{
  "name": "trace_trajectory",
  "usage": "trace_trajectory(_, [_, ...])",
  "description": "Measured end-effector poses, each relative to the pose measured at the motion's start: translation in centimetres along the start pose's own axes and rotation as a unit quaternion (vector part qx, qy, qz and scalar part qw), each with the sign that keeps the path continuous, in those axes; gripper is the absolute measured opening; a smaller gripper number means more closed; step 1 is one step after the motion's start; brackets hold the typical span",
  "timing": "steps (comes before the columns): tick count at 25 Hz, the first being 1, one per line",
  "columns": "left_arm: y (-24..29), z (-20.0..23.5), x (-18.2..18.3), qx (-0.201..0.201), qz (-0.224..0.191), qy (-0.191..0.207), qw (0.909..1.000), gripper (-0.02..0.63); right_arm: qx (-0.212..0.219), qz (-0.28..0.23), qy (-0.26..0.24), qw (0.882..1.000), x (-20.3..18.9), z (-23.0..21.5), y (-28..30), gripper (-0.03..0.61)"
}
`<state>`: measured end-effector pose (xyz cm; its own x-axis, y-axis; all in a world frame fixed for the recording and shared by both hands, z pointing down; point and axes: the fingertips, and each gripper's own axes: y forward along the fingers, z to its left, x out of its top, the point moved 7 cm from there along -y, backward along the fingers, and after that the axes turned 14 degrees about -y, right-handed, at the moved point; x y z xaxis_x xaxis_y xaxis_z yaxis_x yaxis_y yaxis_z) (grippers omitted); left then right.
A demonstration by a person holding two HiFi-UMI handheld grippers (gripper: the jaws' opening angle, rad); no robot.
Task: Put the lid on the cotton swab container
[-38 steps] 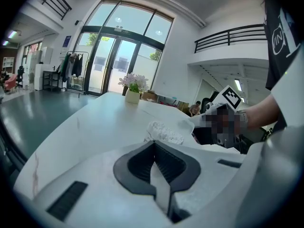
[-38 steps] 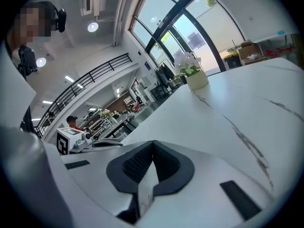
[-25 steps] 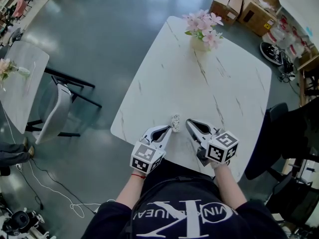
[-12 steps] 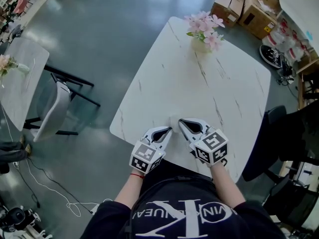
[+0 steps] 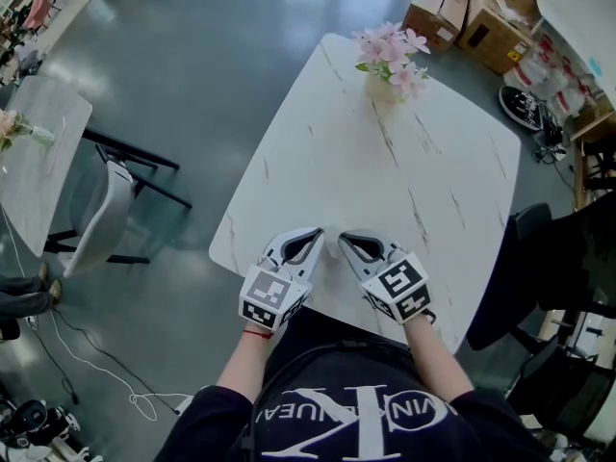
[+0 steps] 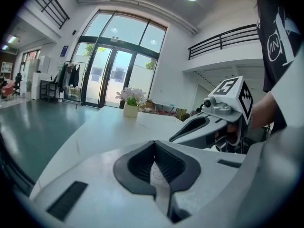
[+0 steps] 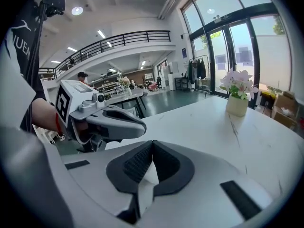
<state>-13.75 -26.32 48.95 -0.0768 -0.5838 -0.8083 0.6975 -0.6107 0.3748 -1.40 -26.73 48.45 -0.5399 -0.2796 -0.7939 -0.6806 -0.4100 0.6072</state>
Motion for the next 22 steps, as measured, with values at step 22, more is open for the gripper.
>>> trace_trajectory(22, [1.9, -1.1, 0.0, -0.017, 0.008, 0.053, 0.9984, 0.005, 0.007, -0.01, 0.012, 1.0, -0.1, -0.1, 0.1, 0.003])
